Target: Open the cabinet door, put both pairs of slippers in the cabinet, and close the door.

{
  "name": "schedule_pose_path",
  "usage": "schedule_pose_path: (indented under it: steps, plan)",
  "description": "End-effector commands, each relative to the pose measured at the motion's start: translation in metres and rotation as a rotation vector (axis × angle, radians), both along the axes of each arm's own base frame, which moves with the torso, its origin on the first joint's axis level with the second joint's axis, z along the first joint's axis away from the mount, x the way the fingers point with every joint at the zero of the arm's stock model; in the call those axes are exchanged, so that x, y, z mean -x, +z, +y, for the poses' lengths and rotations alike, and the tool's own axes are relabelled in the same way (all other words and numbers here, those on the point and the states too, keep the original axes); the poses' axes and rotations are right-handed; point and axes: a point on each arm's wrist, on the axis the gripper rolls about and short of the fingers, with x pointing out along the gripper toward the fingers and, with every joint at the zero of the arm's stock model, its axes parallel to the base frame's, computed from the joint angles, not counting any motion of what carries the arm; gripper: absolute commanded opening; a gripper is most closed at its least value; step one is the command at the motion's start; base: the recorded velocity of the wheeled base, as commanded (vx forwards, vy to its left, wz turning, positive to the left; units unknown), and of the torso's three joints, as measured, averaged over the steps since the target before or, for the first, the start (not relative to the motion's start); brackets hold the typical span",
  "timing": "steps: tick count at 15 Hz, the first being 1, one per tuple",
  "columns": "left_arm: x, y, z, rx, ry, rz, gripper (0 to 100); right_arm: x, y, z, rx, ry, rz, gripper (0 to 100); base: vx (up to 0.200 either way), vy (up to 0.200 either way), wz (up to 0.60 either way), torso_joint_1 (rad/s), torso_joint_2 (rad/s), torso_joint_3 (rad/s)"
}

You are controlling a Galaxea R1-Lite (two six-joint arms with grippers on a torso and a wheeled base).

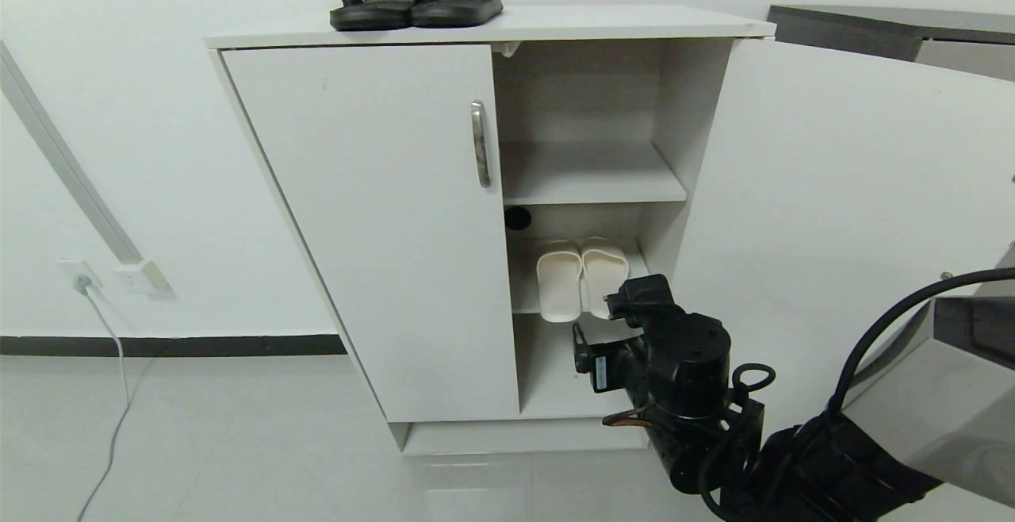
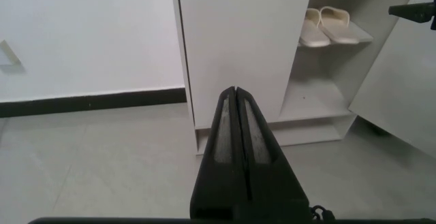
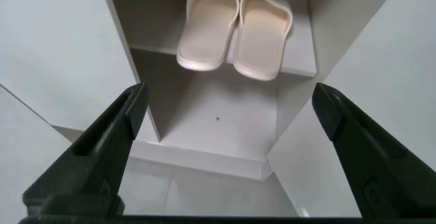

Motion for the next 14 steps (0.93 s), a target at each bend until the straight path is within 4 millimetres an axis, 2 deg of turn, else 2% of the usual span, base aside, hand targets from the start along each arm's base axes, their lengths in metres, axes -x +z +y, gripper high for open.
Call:
schedule_pose_path:
  steps: [1, 3, 14]
  plan:
    - [0.0, 0.0, 0.0, 0.0, -0.001, 0.0, 0, -0.0001, -0.0007, 0.0004, 0.001, 0.0, 0.001, 100, 0.0, 0.0, 0.0, 0.002, 0.0, 0.061]
    - [-0.0001, 0.0, 0.0, -0.005, -0.001, 0.001, 0, 0.0007, -0.0007, 0.0012, 0.002, 0.002, 0.0, 100, 0.0, 0.0, 0.0, -0.001, 0.0, 0.025]
    - [0.0, 0.0, 0.0, -0.002, -0.001, 0.0, 0, 0.0025, 0.0009, 0.0, -0.015, 0.003, -0.016, 100, 0.0, 0.2, 0.0, 0.005, 0.0, 0.005]
